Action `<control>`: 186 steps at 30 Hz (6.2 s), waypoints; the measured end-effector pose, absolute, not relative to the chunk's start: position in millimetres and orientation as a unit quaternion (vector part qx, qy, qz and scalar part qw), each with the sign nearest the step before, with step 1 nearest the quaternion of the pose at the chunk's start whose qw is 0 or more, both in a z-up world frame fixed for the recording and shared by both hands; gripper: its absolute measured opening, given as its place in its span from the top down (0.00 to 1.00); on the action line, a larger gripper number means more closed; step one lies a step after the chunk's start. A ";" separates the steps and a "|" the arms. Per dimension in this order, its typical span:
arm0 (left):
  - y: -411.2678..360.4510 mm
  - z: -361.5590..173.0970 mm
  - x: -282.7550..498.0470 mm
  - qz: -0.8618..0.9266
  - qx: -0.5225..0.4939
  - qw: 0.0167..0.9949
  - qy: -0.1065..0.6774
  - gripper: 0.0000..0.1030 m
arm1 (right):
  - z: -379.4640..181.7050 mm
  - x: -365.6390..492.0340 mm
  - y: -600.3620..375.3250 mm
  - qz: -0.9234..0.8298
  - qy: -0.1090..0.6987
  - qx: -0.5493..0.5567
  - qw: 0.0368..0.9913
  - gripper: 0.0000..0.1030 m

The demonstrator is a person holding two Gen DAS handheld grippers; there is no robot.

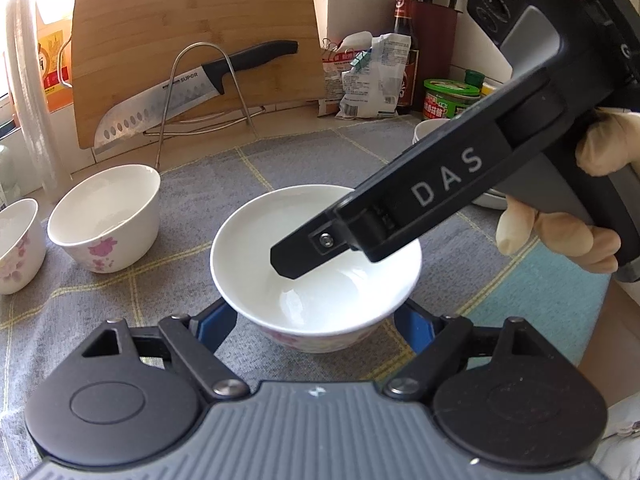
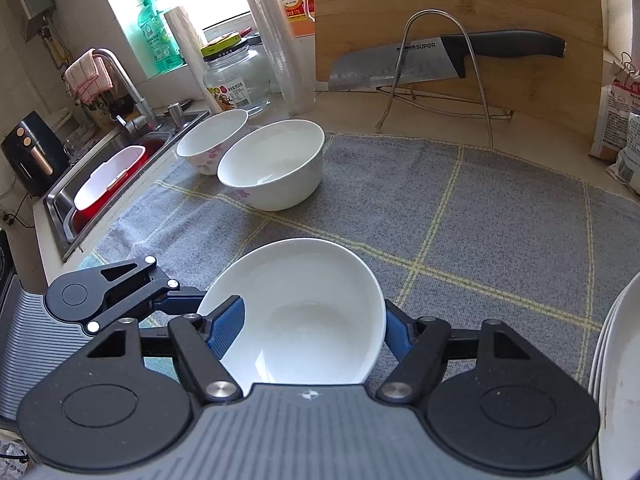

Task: Organize plates and bowls
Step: 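Lower the bowl onto the towel and open the right gripper, then move the right gripper to a second pink-flowered white bowl, then close the right gripper on the second bowl's rim and lift it, then carry the held bowl with the right gripper over the first bowl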

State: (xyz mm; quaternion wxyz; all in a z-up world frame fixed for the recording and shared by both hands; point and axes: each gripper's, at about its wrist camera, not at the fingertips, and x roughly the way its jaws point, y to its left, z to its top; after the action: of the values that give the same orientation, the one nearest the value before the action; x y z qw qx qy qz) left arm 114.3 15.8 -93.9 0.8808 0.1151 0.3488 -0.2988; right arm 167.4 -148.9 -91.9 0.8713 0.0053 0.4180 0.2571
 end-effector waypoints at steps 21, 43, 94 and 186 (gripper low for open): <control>18.3 -94.9 112.5 -0.292 0.111 0.883 0.351 0.10 | -97.0 170.1 -145.4 0.256 0.422 0.012 0.870 0.06; 80.6 -83.1 90.6 -0.193 0.059 0.911 0.360 0.03 | -78.6 161.3 -127.2 0.241 0.382 -0.034 0.891 0.00; 107.7 -101.7 228.7 -0.174 0.072 0.931 0.311 0.08 | -79.1 286.3 -46.8 0.278 0.387 -0.093 0.874 0.06; 56.8 -39.5 121.6 -0.246 0.108 0.917 0.294 0.16 | -24.1 181.9 -105.7 0.296 0.378 -0.068 0.875 0.32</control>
State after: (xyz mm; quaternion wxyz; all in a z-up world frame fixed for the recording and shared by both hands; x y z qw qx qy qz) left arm 121.6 56.8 -39.5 0.9174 0.1078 0.2937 -0.2460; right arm 181.9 -105.7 -24.1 0.8746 -0.0677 0.3777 0.2964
